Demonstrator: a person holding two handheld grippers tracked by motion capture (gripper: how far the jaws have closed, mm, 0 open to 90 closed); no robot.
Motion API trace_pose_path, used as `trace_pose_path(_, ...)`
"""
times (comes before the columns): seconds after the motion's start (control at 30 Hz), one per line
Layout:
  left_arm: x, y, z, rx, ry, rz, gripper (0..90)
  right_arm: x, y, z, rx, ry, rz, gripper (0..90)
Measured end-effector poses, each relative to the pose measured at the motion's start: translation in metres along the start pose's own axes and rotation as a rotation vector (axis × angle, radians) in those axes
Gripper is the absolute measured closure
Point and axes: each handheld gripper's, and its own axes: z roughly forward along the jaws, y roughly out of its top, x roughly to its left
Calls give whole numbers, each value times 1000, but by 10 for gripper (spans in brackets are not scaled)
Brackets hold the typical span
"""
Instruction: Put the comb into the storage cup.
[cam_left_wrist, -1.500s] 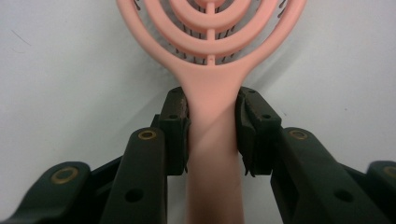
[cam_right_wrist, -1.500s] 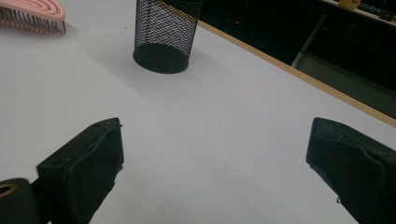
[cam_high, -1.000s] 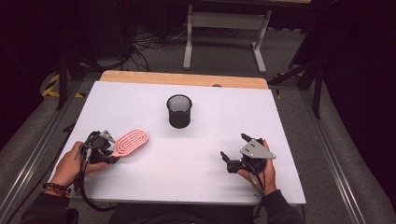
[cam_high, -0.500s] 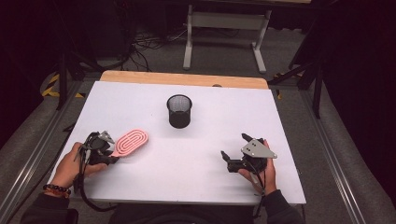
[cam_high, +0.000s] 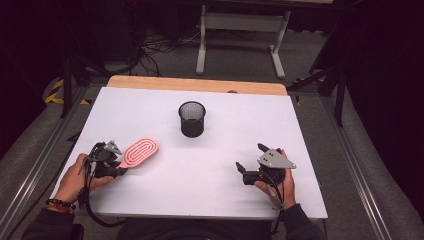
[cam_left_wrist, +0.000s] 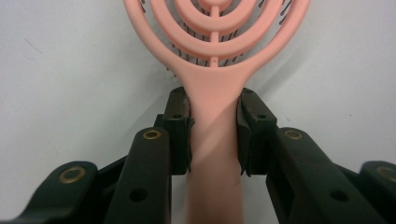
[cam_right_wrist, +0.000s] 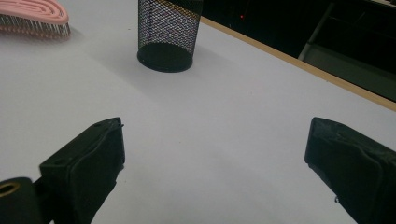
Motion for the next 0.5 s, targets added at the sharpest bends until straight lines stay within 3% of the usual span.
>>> trace_pose_path(0.2, -3, 0, 0, -18, 44, 18, 693, 0, 0, 0, 1, -2, -1, 56)
trace_pose_path(0.5, -1, -3, 4, -81, 73, -11, 692, 0, 0, 0, 10, -4, 3, 61)
